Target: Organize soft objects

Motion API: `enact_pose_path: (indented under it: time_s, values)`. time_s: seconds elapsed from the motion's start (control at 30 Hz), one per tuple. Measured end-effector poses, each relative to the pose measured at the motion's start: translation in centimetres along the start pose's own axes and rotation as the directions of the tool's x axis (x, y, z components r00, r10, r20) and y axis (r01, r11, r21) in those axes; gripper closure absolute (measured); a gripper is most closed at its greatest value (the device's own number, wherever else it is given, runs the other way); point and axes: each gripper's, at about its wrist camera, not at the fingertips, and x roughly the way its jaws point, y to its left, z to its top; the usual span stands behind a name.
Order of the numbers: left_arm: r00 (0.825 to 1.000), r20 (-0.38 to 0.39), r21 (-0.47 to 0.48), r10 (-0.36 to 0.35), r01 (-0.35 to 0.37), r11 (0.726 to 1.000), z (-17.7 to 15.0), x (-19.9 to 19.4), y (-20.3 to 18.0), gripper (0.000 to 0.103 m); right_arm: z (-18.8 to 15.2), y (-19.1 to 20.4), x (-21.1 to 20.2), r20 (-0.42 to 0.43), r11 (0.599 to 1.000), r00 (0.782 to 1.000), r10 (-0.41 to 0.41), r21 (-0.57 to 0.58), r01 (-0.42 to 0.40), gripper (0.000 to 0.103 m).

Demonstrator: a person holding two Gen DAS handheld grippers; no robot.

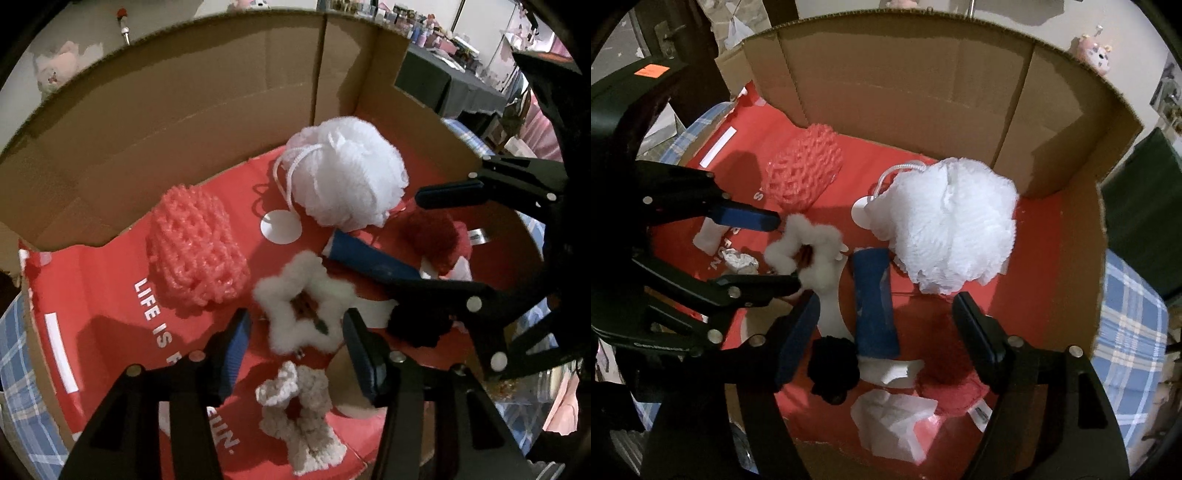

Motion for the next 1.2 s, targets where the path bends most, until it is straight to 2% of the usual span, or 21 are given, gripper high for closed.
enact_pose_path:
  time_s: [0.2, 0.27, 0.33, 0.4, 0.47, 0.6, 0.7, 0.8, 0.93, 1.2]
  values:
    - [0.998, 0.064, -0.037, 0.019, -0.017, 0.999, -1.7, -3.2, 0.1, 0.025, -0.4, 0.4, -2.7, 0.051, 0.999, 0.999, -0.013, 0.043, 0.01, 0.029]
    - [0.995, 0.096, -0.064, 0.032, -0.026, 0.998, -2.5, -4.5, 0.1, 0.022, -0.8, 0.5, -4.1, 0.074, 0.998, 0.997, -0.018, 0.067, 0.013, 0.025]
    - [0.99, 0.13, -0.095, 0.047, -0.034, 0.995, -3.4, -5.8, 0.0, 0.016, -1.5, 0.6, -5.4, 0.092, 0.996, 0.995, -0.028, 0.092, 0.02, 0.02]
    - [0.98, 0.185, -0.137, 0.068, -0.043, 0.99, -4.4, -7.5, -0.1, 0.006, -2.0, 0.8, -6.5, 0.109, 0.993, 0.993, -0.034, 0.114, 0.021, 0.019]
    - [0.971, 0.225, -0.164, 0.086, -0.05, 0.985, -4.8, -8.6, -0.8, 0.002, -2.6, 1.2, -7.6, 0.125, 0.99, 0.991, -0.044, 0.137, 0.027, 0.019]
    - [0.954, 0.266, -0.216, 0.136, -0.078, 0.973, -5.8, -10.2, -1.4, 0.001, -3.7, 2.3, -9.0, 0.142, 0.985, 0.987, -0.077, 0.162, 0.054, 0.014]
    - [0.95, 0.268, -0.247, 0.162, -0.095, 0.964, -6.6, -10.6, -1.5, 0.001, -4.4, 3.2, -9.5, 0.152, 0.98, 0.982, -0.108, 0.184, 0.079, 0.014]
    - [0.947, 0.262, -0.281, 0.187, -0.111, 0.953, -7.6, -10.2, -1.7, 0.0, -5.4, 3.3, -9.4, 0.154, 0.973, 0.982, -0.106, 0.222, 0.07, 0.014]
    - [0.946, 0.231, -0.32, 0.228, -0.147, 0.936, -8.5, -8.7, -1.6, 0.0, -6.3, 3.4, -8.3, 0.127, 0.966, 0.985, -0.121, 0.243, 0.087, 0.014]
    - [0.953, 0.196, -0.363, 0.232, -0.15, 0.92, -9.3, -6.4, -1.2, 0.0, -7.6, 2.9, -5.6, 0.09, 0.949, 0.987, -0.133, 0.298, 0.101, 0.014]
